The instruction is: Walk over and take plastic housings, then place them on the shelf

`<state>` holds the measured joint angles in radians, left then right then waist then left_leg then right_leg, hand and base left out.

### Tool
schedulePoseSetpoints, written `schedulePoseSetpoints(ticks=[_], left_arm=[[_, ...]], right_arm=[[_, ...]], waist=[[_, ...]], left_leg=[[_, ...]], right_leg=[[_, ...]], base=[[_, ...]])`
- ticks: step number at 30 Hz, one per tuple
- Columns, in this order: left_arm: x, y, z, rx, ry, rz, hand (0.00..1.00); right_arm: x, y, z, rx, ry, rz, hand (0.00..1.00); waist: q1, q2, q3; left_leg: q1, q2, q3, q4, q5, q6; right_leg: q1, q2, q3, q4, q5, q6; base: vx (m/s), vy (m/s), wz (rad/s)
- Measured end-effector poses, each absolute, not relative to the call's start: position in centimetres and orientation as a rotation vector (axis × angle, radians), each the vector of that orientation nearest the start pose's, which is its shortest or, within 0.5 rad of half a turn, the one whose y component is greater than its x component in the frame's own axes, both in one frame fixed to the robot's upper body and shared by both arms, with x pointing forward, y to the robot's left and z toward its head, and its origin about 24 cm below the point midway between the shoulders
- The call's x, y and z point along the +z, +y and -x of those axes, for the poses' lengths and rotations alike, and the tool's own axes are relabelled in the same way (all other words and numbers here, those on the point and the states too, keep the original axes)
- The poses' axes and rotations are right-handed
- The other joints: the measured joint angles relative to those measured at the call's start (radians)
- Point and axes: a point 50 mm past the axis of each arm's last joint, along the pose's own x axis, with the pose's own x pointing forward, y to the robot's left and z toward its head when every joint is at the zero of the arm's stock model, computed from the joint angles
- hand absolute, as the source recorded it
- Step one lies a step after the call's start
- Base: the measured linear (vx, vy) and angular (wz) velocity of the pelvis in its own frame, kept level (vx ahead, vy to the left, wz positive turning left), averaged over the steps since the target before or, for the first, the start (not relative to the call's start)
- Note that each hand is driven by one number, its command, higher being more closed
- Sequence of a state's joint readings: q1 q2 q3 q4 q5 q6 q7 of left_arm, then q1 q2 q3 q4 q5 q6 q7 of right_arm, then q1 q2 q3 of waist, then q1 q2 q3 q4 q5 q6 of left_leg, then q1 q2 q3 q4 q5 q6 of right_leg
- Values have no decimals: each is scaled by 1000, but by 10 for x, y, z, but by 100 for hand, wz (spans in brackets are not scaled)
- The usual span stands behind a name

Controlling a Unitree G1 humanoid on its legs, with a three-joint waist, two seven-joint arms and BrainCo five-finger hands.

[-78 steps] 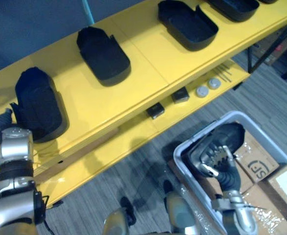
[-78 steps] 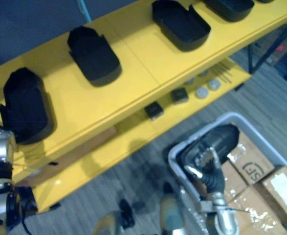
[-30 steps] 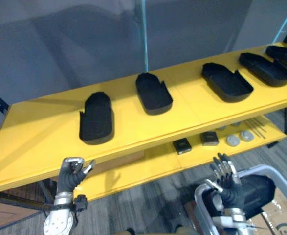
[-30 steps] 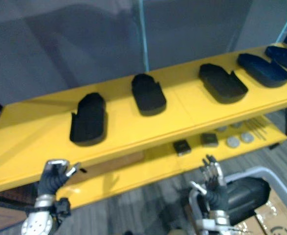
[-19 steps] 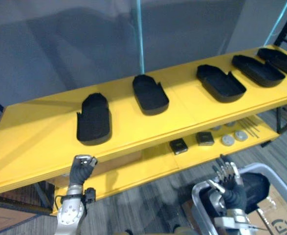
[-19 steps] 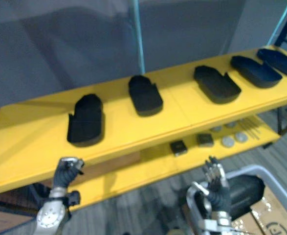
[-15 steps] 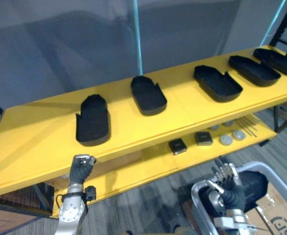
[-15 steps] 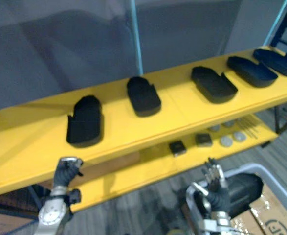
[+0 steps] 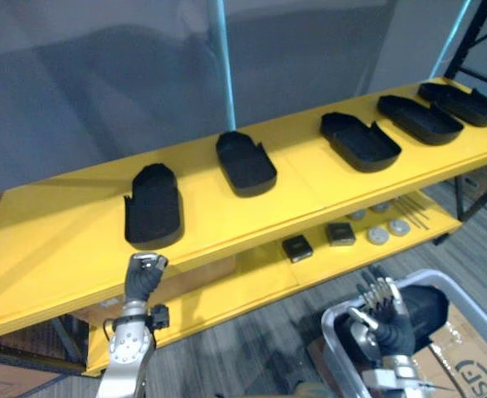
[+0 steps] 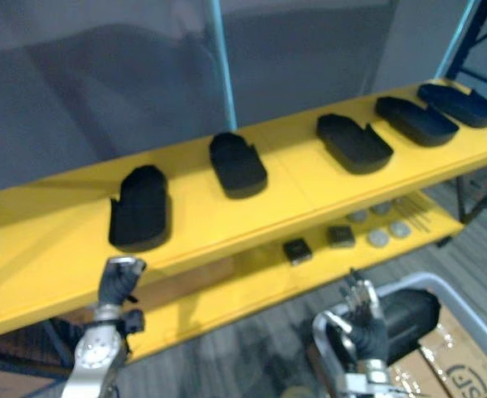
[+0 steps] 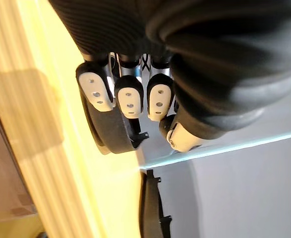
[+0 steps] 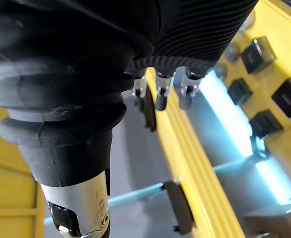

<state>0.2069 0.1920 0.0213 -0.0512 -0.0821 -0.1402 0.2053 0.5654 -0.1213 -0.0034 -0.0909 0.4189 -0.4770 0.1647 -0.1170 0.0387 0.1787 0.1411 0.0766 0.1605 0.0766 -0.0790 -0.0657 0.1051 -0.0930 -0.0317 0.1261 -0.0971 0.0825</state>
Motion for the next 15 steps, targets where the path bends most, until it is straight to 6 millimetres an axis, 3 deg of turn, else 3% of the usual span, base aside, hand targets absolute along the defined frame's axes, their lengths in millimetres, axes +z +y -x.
schedulePoseSetpoints(ticks=[15], left_arm=[[22, 214, -218, 346, 28, -133, 100]], right_arm=[[7, -203, -123, -72, -31, -210, 0]], waist=[[-9, 10, -6]], left_leg=[[20, 1, 19, 4, 1, -1]], right_leg=[[-15, 0, 21, 59, -13, -2]], base=[[-11, -2, -4]])
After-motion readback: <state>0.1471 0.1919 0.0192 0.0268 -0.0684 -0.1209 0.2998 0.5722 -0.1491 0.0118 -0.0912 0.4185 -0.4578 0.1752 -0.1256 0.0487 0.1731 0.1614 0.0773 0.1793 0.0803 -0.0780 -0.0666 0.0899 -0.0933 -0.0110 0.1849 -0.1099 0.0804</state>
